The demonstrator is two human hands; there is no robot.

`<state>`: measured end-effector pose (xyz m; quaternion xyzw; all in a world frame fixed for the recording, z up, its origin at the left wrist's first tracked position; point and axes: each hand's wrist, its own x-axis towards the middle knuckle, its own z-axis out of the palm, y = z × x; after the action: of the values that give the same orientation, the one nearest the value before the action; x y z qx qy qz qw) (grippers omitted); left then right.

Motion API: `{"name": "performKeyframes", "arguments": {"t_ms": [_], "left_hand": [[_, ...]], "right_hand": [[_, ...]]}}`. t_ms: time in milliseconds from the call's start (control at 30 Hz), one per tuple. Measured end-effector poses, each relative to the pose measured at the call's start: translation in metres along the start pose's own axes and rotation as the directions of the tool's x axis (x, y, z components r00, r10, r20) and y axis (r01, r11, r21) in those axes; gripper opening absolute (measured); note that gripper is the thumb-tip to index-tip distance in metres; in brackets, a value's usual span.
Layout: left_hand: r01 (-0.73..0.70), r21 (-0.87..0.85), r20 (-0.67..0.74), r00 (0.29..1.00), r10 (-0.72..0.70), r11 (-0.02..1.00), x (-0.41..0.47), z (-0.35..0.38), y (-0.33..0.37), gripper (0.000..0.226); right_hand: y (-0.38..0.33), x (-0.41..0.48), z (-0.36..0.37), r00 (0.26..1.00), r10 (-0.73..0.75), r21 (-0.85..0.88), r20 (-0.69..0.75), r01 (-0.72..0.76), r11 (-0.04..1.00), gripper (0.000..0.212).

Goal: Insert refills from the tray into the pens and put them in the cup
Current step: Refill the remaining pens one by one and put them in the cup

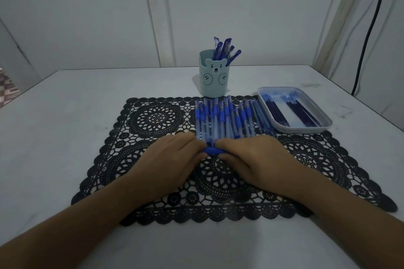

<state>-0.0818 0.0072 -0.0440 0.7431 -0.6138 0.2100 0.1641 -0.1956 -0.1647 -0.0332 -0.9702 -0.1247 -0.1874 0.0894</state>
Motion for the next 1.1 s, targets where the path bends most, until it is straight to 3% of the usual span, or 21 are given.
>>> {"name": "performKeyframes", "arguments": {"t_ms": [133, 233, 333, 433, 600, 800, 967, 1100], "left_hand": [[0.002, 0.008, 0.013, 1.0, -0.003, 1.0, 0.001, 0.0, -0.002, 0.021], [0.075, -0.001, 0.039, 0.996, -0.075, 0.997, 0.002, -0.002, -0.002, 0.027], [0.192, -0.085, 0.004, 0.981, -0.192, 0.978, 0.003, -0.004, -0.006, 0.032], [0.274, -0.138, -0.012, 0.961, -0.278, 0.952, 0.002, -0.002, -0.012, 0.035], [0.298, -0.168, -0.018, 0.952, -0.306, 0.94, 0.003, -0.001, -0.012, 0.038], [0.317, -0.182, -0.025, 0.945, -0.327, 0.931, 0.003, -0.002, -0.012, 0.039], [0.257, -0.161, -0.021, 0.964, -0.263, 0.953, 0.004, -0.003, -0.008, 0.033], [0.154, -0.139, -0.013, 0.987, -0.157, 0.978, 0.006, -0.004, -0.001, 0.027]], "right_hand": [[0.003, -0.001, -0.007, 0.999, 0.015, -0.013, -0.032, -0.015, 1.0, 0.031], [-0.001, 0.002, -0.008, 0.991, 0.135, -0.018, -0.023, -0.135, 0.991, 0.042], [0.002, -0.004, -0.015, 0.971, 0.238, 0.063, 0.0, -0.238, 0.969, 0.024], [0.006, -0.007, -0.016, 0.956, 0.293, 0.082, -0.001, -0.292, 0.953, 0.019], [-0.001, -0.007, -0.018, 0.976, 0.193, 0.119, 0.101, -0.204, 0.972, 0.016], [-0.001, -0.006, -0.014, 0.991, 0.11, -0.08, 0.081, -0.103, 0.991, 0.027], [-0.002, -0.003, -0.016, 0.92, 0.376, 0.3, -0.108, -0.331, 0.895, 0.03], [-0.003, -0.002, -0.012, 0.903, 0.421, 0.432, -0.088, -0.346, 0.833, 0.059]]}}
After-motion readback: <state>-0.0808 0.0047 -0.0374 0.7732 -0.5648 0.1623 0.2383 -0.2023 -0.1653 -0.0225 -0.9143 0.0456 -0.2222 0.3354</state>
